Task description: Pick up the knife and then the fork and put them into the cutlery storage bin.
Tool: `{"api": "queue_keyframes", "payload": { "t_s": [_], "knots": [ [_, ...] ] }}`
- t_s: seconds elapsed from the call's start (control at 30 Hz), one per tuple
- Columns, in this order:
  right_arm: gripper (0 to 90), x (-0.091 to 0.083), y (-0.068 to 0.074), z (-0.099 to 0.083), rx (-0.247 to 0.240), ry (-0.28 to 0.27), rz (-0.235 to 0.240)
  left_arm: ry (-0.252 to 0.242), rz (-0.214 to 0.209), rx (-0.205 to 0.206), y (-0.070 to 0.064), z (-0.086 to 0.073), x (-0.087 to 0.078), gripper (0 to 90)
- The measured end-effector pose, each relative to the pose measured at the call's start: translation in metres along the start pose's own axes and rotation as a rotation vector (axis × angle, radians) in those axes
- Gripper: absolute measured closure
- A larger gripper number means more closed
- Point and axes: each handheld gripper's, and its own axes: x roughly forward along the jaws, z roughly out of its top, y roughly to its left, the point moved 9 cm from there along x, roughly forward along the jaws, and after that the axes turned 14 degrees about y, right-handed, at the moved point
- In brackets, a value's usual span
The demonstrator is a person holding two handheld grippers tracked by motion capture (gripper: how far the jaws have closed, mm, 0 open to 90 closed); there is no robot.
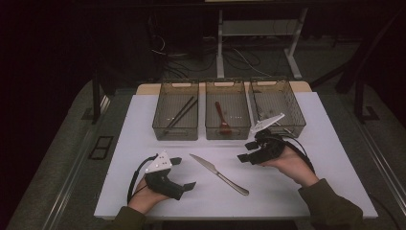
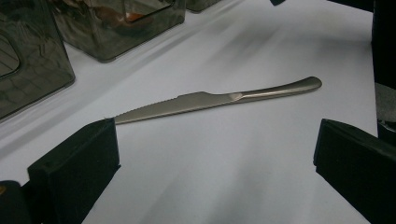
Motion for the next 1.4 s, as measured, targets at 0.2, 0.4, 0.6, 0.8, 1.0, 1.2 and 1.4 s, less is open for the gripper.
{"api": "queue_keyframes", "payload": {
  "t_s": [0.2,0.4,0.6,0.8,1.0,1.2,1.4],
  "knots": [
    [38.8,0.012,0.012,0.003,-0.019,0.053,0.006,-0.002,0.001,-0.005,0.000,0.000,0.000,0.0],
    [40.3,0.025,0.025,0.008,-0.036,0.101,0.013,-0.001,0.000,-0.004,0.000,0.000,0.001,0.0],
    [41.9,0.040,0.038,0.011,-0.068,0.167,0.014,-0.001,0.001,-0.008,0.000,0.000,0.001,0.0],
    [48.4,0.056,0.046,0.011,-0.110,0.258,-0.012,-0.001,0.004,-0.009,0.000,0.000,0.001,0.0],
    [58.1,0.069,0.054,0.010,-0.148,0.374,-0.017,0.000,0.006,-0.006,0.001,0.000,0.000,0.0],
    [66.6,0.075,0.055,0.011,-0.156,0.438,-0.050,-0.001,0.006,-0.004,0.001,0.000,0.000,0.0],
    [69.2,0.079,0.057,0.011,-0.181,0.487,-0.079,-0.001,0.004,-0.002,0.000,0.000,0.000,0.0]
  ]
}}
